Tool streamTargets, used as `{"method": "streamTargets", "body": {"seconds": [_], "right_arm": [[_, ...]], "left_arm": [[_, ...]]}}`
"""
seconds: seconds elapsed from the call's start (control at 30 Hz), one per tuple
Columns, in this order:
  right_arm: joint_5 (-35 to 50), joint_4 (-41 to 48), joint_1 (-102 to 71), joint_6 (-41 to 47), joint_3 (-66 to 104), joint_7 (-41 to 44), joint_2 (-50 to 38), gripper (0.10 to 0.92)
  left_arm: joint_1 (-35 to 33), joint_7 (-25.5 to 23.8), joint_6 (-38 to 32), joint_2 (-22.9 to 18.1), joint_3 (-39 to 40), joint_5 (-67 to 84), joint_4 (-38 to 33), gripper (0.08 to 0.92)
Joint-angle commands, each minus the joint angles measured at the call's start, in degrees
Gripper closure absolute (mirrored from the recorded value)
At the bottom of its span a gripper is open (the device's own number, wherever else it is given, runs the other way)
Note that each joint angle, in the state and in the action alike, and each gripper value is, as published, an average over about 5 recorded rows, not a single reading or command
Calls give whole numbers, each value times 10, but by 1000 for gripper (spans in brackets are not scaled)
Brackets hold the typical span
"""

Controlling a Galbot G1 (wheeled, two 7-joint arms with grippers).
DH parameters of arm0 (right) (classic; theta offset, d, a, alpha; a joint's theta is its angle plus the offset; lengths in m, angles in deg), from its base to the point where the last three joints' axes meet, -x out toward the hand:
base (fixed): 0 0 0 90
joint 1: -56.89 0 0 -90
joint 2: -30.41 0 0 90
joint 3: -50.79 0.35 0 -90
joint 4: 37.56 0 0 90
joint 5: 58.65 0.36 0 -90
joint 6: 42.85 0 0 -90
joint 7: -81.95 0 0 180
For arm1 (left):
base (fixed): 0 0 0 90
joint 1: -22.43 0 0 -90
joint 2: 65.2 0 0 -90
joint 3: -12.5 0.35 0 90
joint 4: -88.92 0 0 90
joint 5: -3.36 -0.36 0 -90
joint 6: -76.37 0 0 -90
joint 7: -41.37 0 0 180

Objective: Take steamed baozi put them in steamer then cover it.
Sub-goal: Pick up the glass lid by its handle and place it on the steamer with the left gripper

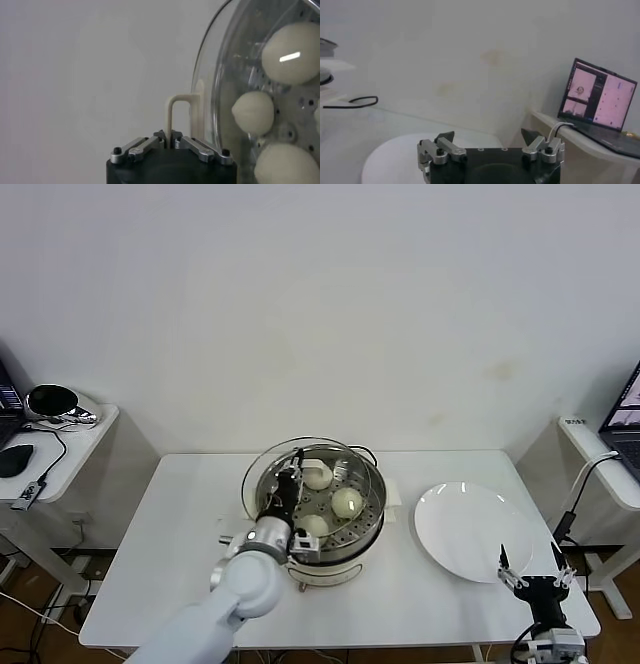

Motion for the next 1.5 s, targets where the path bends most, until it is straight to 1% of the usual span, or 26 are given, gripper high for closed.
{"method": "streamTargets", "body": {"seconds": [0.03,0.7,1.33,1.5], "right_arm": [[-6,2,2,-1,-4,0,1,203],[-2,7,3,1,-11,1,1,203],[-5,7,3,1,-16,2,2,203],[-5,8,3,1,-17,2,2,203]], "left_arm": [[21,-9,8,-32,31,-36,37,853],[17,-13,5,-42,35,-39,48,853],[13,-22,2,-34,31,-34,33,853],[7,-18,-1,-38,31,-40,35,853]]}}
